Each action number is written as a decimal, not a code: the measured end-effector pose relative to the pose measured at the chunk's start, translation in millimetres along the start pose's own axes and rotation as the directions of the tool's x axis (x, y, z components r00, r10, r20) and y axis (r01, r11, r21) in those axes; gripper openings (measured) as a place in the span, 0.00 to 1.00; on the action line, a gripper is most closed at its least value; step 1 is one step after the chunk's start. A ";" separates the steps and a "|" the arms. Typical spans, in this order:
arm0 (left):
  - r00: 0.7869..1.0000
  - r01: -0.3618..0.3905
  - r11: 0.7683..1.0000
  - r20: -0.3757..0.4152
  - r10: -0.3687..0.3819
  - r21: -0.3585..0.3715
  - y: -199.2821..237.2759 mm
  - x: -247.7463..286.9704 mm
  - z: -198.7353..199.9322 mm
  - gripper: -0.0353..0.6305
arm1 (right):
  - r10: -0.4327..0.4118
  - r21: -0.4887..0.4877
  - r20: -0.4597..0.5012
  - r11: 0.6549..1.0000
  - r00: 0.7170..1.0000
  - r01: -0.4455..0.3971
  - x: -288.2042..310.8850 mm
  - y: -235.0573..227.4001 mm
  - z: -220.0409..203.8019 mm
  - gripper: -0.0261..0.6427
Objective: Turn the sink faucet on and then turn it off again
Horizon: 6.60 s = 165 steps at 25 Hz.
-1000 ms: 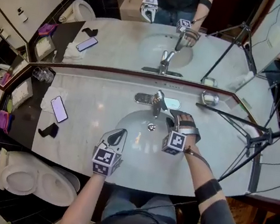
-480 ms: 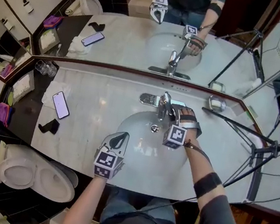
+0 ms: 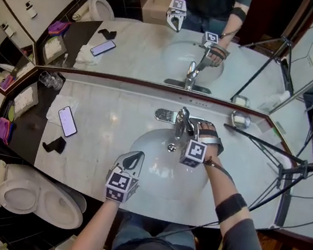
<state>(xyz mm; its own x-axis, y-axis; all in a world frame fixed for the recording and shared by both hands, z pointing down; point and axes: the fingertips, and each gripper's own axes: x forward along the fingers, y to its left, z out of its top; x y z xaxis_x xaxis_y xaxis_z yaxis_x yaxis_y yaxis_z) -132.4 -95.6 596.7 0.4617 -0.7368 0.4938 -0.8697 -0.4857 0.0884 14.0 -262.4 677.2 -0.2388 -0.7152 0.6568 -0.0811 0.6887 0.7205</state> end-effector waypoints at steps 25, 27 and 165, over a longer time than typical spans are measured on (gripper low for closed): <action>1.000 -0.015 1.000 0.003 0.015 -0.004 7.0 -3.1 1.4 0.06 | 0.016 0.185 0.004 0.983 1.000 -0.016 6.3 -44.5 15.5 0.33; 1.000 -0.019 1.000 0.003 0.019 -0.006 7.1 -3.4 1.6 0.06 | 0.028 0.194 0.004 0.981 1.000 -0.028 9.6 -44.6 15.1 0.33; 1.000 -0.012 1.000 0.017 0.012 -0.010 23.2 -3.3 -2.1 0.06 | 0.088 -0.130 -0.016 0.988 0.996 -0.089 6.9 -1.7 9.3 0.28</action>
<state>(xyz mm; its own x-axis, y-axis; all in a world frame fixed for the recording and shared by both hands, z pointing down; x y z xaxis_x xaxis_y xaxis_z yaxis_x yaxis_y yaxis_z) -154.5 -103.5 599.0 0.4543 -0.7506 0.4798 -0.8768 -0.4721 0.0916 3.5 -267.4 678.4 -0.2293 -0.6540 0.7209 0.0668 0.7283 0.6820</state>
